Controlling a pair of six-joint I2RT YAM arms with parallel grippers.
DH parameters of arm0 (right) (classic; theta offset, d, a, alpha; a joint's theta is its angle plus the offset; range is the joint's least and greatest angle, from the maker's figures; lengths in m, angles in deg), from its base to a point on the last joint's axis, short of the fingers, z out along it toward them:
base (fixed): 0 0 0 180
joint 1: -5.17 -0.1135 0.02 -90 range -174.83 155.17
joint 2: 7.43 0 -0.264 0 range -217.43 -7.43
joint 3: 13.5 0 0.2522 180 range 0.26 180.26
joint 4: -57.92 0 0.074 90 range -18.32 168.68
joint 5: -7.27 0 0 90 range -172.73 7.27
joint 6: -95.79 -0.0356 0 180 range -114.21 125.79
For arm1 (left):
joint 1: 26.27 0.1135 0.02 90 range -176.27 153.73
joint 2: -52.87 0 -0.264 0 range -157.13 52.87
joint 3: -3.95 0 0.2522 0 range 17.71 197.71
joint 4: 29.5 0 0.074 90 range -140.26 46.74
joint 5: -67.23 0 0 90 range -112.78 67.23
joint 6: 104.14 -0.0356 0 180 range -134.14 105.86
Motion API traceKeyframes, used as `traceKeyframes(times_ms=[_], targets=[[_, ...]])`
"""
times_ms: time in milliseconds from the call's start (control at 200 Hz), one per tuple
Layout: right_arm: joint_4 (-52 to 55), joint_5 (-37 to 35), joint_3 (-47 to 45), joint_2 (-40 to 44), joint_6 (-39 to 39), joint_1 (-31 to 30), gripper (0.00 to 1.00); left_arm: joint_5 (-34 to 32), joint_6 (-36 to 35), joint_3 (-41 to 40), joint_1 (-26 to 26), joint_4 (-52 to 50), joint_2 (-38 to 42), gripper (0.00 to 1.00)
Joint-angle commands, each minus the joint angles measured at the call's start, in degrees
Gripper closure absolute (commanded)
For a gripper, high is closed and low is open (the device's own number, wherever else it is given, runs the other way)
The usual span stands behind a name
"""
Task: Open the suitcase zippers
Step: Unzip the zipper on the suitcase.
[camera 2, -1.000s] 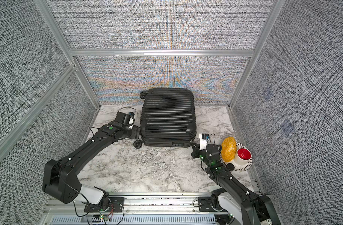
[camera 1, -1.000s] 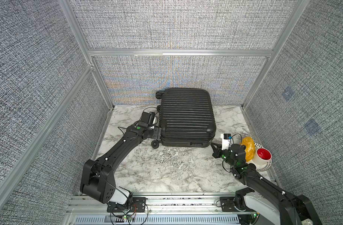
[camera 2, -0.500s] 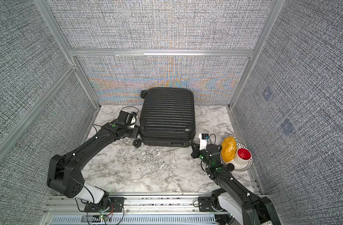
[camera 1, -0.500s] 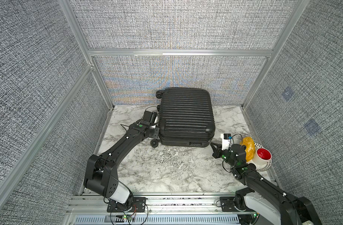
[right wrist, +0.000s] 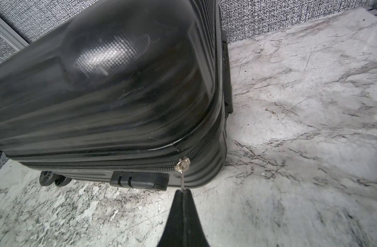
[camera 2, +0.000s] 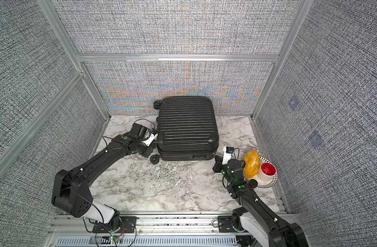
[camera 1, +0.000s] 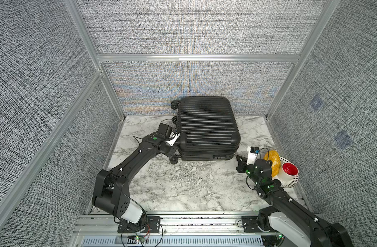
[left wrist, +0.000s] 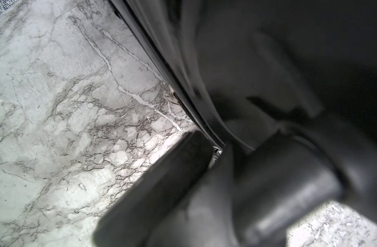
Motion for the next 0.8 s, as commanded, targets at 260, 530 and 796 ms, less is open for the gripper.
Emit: traceKeyframes(times_ms=[260, 530, 796], targets=[[-3.2, 7.9, 0.0, -2.1, 0.9, -0.1, 1.0, 0.8, 18.0, -6.8, 1.0, 13.9, 10.7, 0.01], [-3.2, 8.4, 0.0, -1.9, 0.8, 0.0, 1.0, 2.1, 16.3, -1.4, 1.0, 8.9, 4.7, 0.01], [-3.2, 8.6, 0.1, -2.0, 0.9, -0.1, 1.0, -0.1, 17.0, 0.0, 1.0, 10.2, 1.8, 0.11]])
